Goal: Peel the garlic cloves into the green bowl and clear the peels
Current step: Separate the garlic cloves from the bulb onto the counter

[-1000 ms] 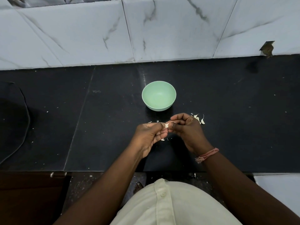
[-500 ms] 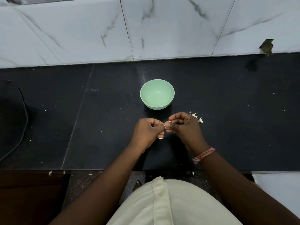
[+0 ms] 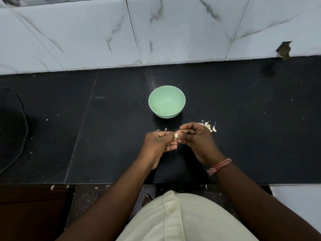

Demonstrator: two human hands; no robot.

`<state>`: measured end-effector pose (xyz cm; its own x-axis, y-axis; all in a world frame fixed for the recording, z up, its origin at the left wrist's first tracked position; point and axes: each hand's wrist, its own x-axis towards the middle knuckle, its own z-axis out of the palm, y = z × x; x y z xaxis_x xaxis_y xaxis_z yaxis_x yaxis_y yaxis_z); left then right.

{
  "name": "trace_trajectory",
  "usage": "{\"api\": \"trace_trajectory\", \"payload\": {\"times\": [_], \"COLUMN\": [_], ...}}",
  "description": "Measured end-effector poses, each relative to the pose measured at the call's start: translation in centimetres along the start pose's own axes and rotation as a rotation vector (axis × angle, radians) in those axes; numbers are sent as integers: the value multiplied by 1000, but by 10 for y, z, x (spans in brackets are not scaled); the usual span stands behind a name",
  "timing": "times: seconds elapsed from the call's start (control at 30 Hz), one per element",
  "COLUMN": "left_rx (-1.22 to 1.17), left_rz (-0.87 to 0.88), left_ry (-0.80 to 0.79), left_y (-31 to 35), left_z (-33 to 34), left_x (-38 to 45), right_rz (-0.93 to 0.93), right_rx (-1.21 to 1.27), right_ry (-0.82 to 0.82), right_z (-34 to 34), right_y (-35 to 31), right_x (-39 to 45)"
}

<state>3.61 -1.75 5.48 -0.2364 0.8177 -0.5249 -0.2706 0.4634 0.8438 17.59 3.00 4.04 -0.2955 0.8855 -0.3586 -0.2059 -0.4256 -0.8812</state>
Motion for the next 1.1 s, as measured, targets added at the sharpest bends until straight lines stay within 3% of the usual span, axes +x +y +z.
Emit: {"api": "trace_trajectory", "payload": {"times": [0.27,0.47,0.77,0.97,1.1], "left_rx": [-111,-53,-2,-342,-484], "left_rz": [45,99,107,-69,-112], "left_ry": [45,71,175,180,194], "left_y": [0,0,-9,-11,-6], "left_z": [2,4,21,23,9], "left_x": [0,-2,-10,-9,2], "right_rz": [-211,-245,-123,-10,-13], "right_rx": [-323,-435,-234,-79,-151], "right_ry": [113,15,-46,-44,42], "right_z": [9,7,-5,-4,6], "right_y": [6,12,13,13,17], "right_x": [0,0,1,-1,0]}}
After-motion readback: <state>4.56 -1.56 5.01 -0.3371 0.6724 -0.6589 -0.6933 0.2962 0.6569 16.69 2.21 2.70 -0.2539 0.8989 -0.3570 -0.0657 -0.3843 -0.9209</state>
